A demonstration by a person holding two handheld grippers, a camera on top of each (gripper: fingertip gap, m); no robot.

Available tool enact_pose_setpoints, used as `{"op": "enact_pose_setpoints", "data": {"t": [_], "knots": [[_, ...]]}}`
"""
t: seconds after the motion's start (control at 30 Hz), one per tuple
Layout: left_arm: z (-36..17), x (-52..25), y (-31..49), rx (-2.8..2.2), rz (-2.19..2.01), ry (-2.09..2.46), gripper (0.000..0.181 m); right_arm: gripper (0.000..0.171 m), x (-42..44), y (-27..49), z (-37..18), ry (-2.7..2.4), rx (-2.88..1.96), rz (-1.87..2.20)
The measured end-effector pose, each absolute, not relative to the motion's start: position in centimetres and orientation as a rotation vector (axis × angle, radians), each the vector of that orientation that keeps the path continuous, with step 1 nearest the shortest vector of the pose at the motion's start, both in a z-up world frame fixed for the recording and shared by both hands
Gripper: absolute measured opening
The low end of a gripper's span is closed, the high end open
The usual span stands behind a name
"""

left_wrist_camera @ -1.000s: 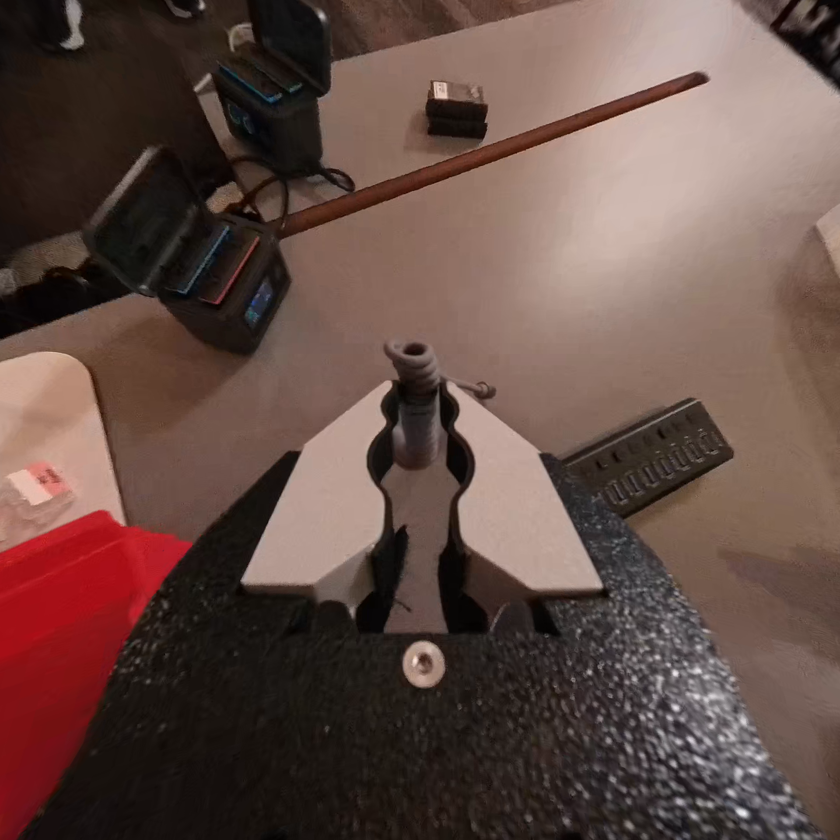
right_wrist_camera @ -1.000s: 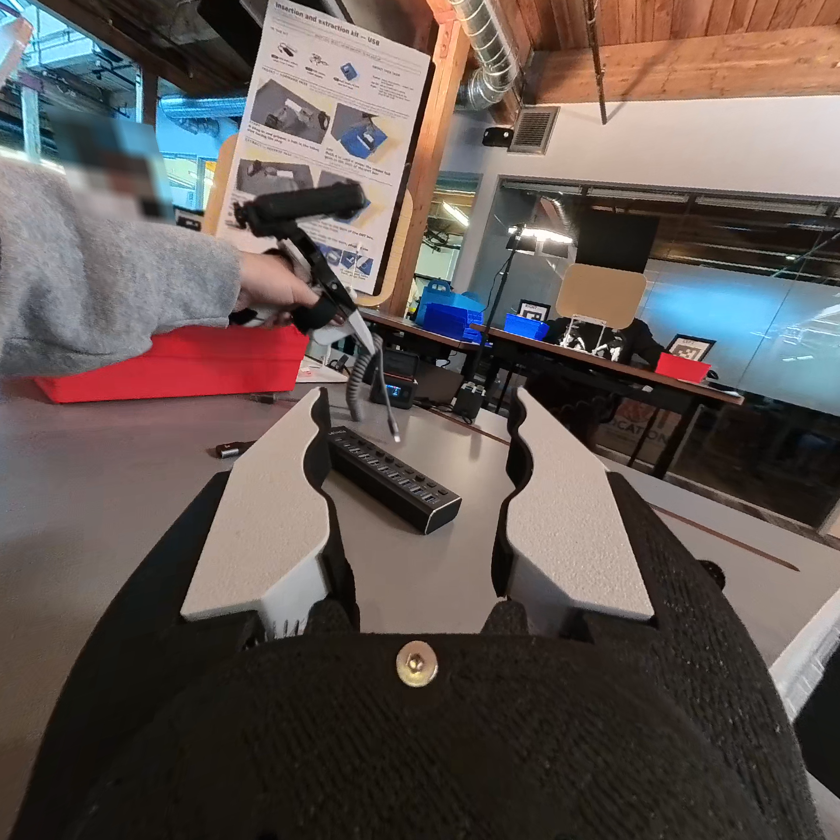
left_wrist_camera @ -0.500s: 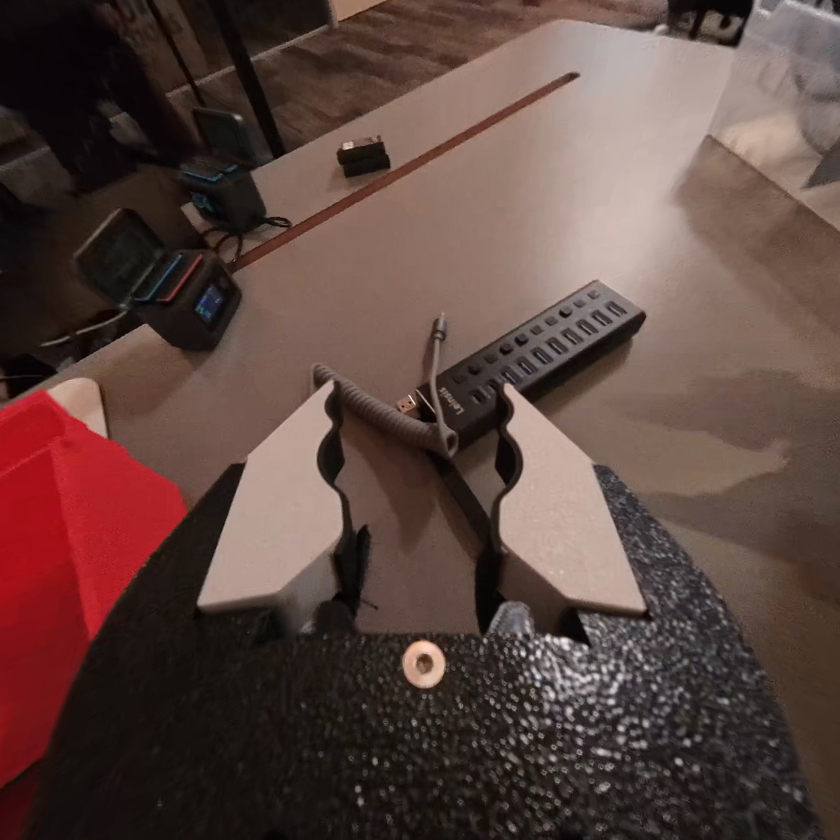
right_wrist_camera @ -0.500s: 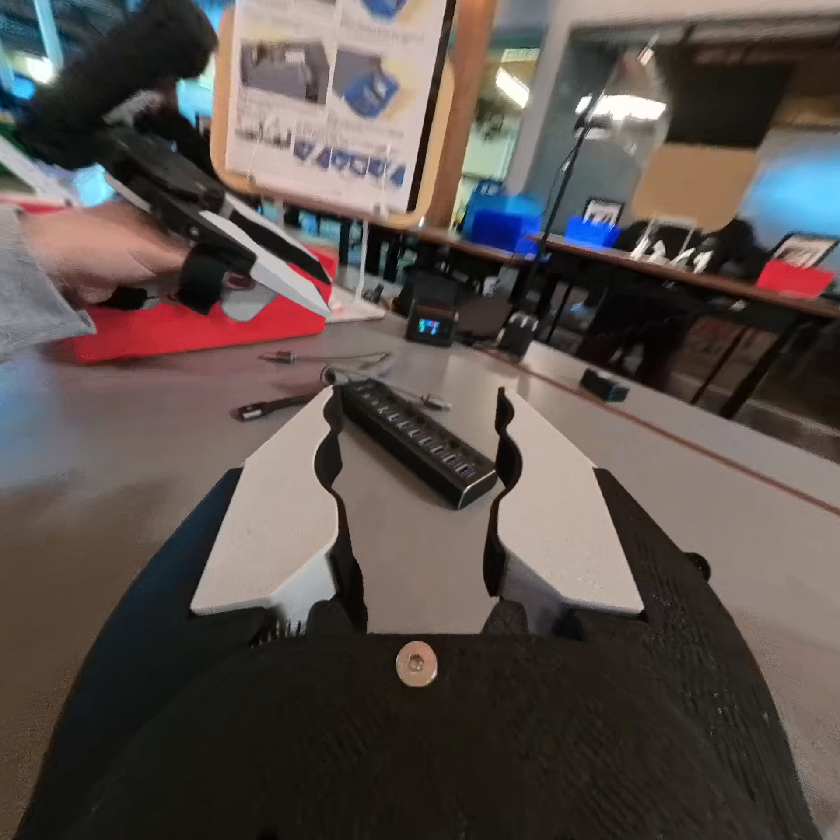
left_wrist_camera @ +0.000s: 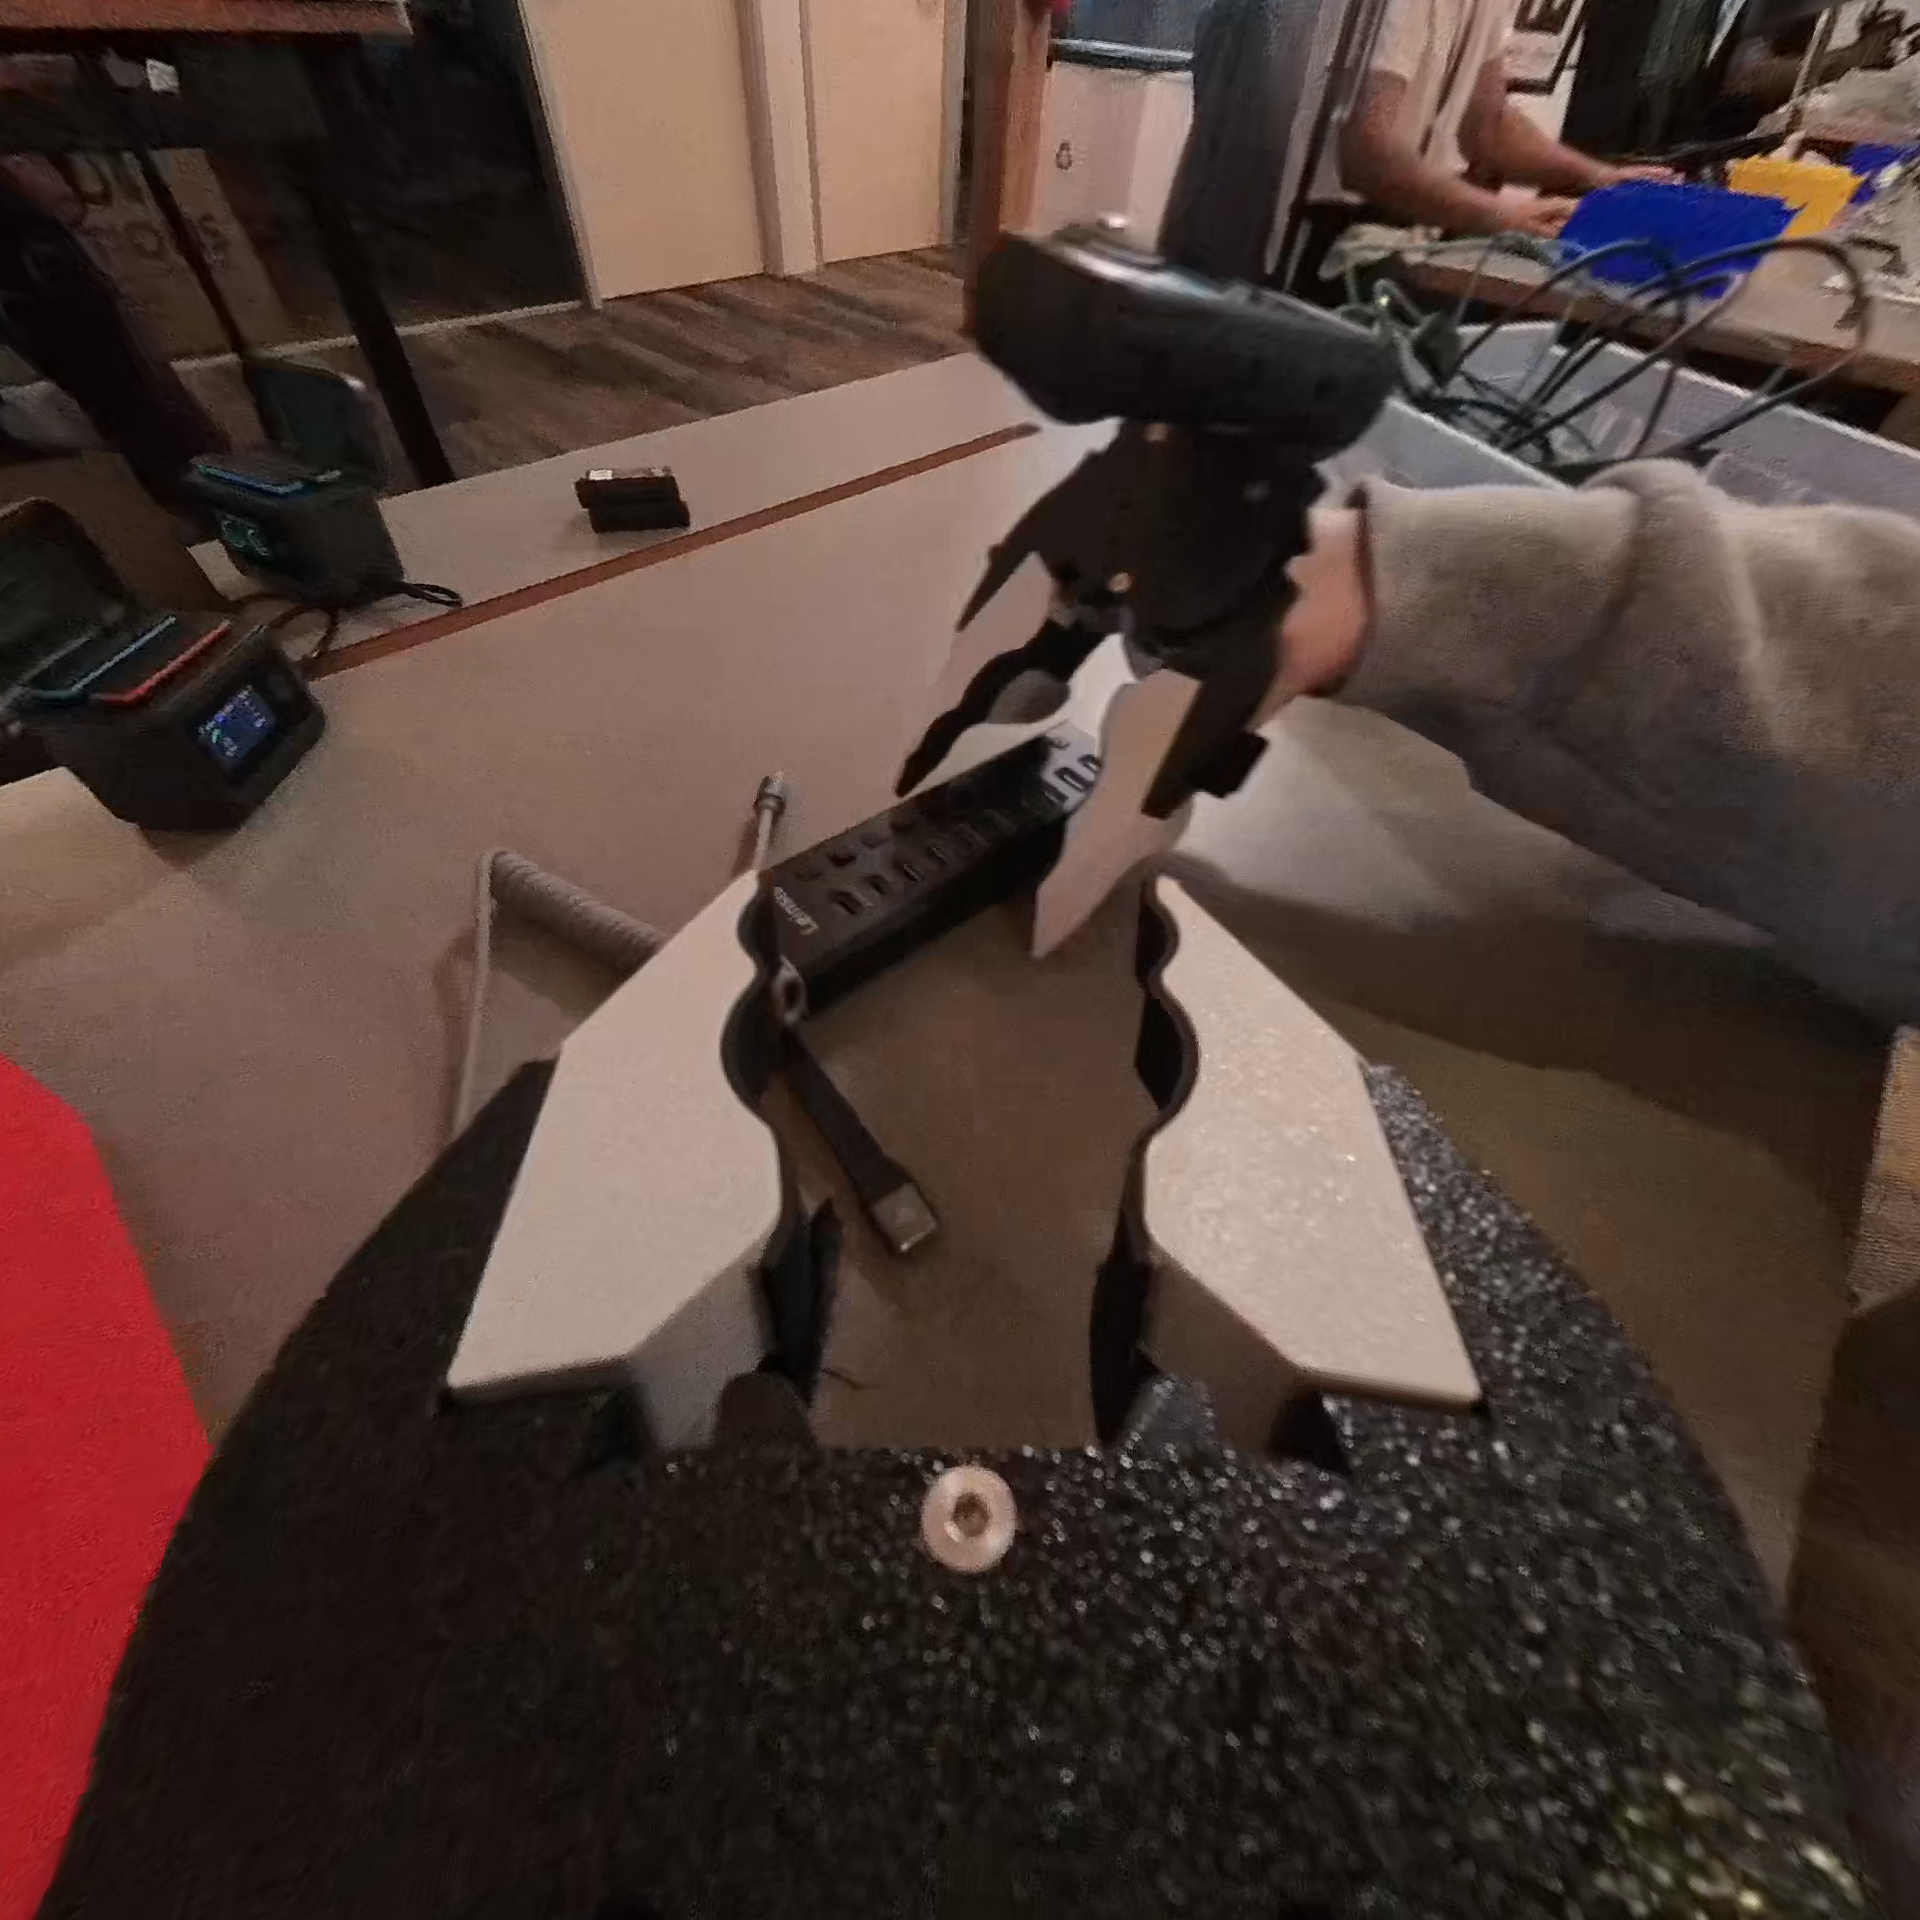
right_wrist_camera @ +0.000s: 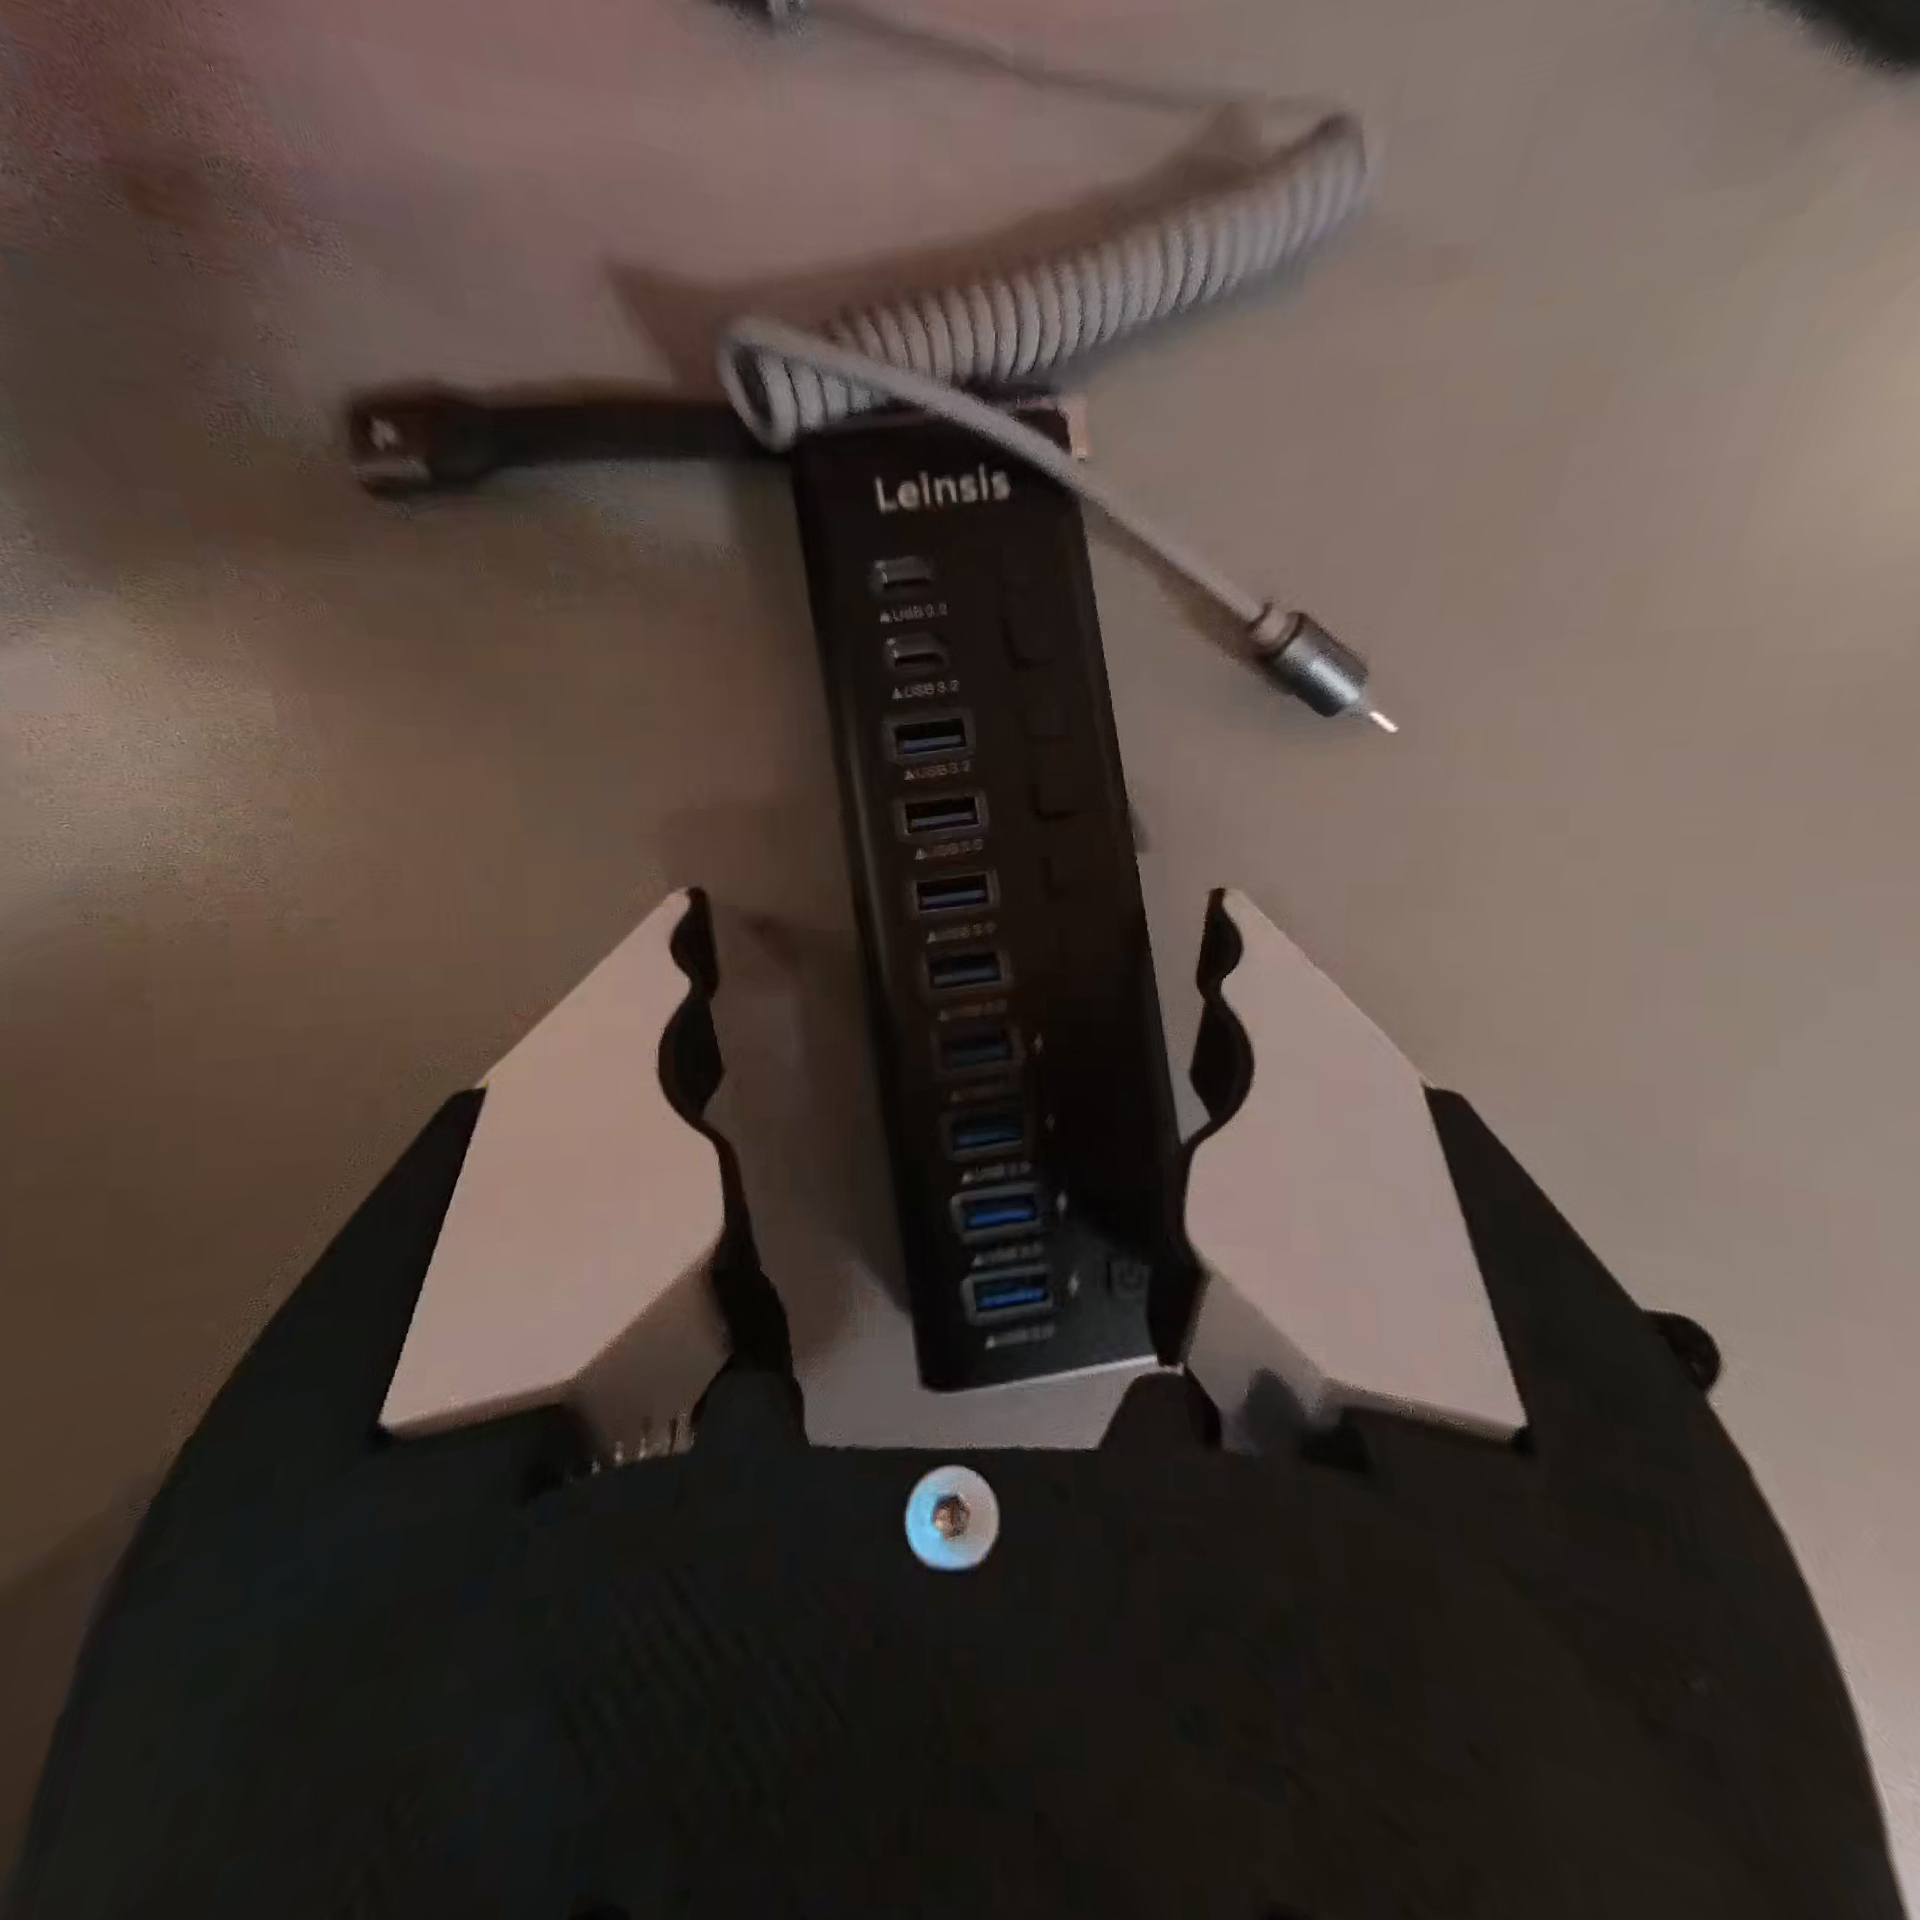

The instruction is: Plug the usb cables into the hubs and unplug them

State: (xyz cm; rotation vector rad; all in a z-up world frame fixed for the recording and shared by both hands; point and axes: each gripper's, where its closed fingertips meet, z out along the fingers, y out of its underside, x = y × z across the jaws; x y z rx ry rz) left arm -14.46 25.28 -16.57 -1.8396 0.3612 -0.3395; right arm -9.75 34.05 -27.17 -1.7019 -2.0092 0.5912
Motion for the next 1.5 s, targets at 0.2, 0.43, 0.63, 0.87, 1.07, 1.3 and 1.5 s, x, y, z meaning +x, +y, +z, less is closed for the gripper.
{"op": "enact_pose_setpoints", "data": {"t": [0.2, 0.43, 0.63, 0.87, 1.07, 1.3, 1.5], "knots": [[-19.1, -15.0, 20.0, -1.937, -0.195, 0.519, 0.066, 0.057, -9.7, 34.4, -27.6, -2.12, -1.725, 0.509], [-22.8, -12.9, 19.8, -2.007, -0.143, 0.57, 0.076, 0.058, -6.6, 29.1, -27.3, -2.23, -1.524, 0.562], [-25.4, -9.9, 21.9, -1.887, 0.142, 0.946, 0.092, 0.057, -4.9, 24.2, -26.8, -2.303, -1.493, 0.836], [-25.4, -6.3, 21.2, -1.551, 0.393, 1.376, 0.05, 0.057, -4.2, 22.9, -26.5, -2.354, -1.508, 0.975], [-25.8, -7.4, 21.7, -1.415, 0.738, 1.43, 0.029, 0.057, -4.3, 22.6, -26.3, -2.373, -1.573, 1.071], [-26.0, -9.4, 20.7, -1.463, 0.751, 1.336, 0.025, 0.05, -9.7, 27.2, -18.3, -2.098, -1.395, 1.077], [-26.0, -9.7, 20.5, -1.474, 0.728, 1.333, 0.025, 0.055, -19.9, 28.0, -21.5, -2.381, -0.996, 0.601]]}}
